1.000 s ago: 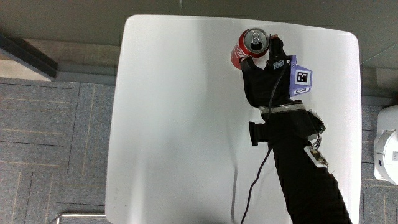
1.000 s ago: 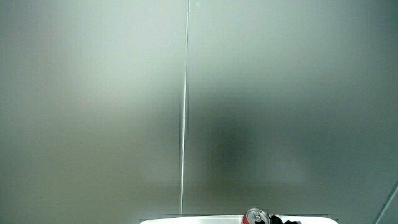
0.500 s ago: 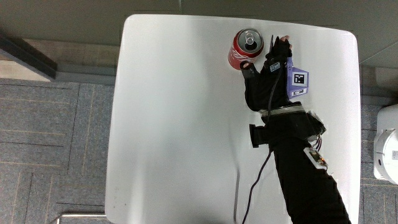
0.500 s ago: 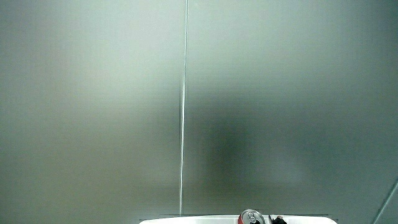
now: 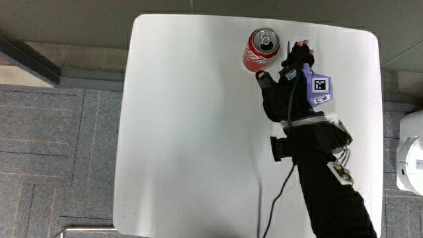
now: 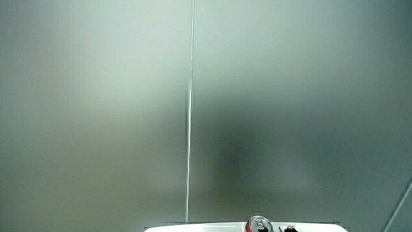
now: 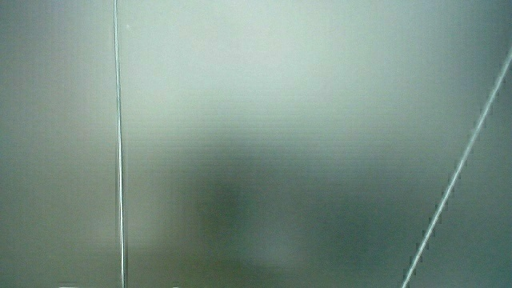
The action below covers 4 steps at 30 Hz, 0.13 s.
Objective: Place coca cola
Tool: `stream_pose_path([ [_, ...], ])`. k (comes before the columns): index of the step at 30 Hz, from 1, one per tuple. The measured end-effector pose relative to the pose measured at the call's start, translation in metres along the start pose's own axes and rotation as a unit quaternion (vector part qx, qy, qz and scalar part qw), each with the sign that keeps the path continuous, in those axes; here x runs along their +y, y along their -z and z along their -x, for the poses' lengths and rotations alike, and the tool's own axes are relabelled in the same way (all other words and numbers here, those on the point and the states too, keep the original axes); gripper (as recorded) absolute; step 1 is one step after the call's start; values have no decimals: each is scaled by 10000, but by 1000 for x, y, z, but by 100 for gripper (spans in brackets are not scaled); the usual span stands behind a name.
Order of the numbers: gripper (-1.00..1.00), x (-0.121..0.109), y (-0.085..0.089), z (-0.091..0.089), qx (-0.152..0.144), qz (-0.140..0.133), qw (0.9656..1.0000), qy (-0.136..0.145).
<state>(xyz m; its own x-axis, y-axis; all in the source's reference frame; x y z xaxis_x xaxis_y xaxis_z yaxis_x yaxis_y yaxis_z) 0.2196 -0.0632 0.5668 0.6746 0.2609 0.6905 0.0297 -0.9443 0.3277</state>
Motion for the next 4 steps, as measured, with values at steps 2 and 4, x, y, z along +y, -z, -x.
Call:
stream_pose_path([
  [2, -100, -2, 1, -3, -195, 11, 9998, -66],
  [4, -100, -7, -1, 0, -530, 32, 9985, -120],
])
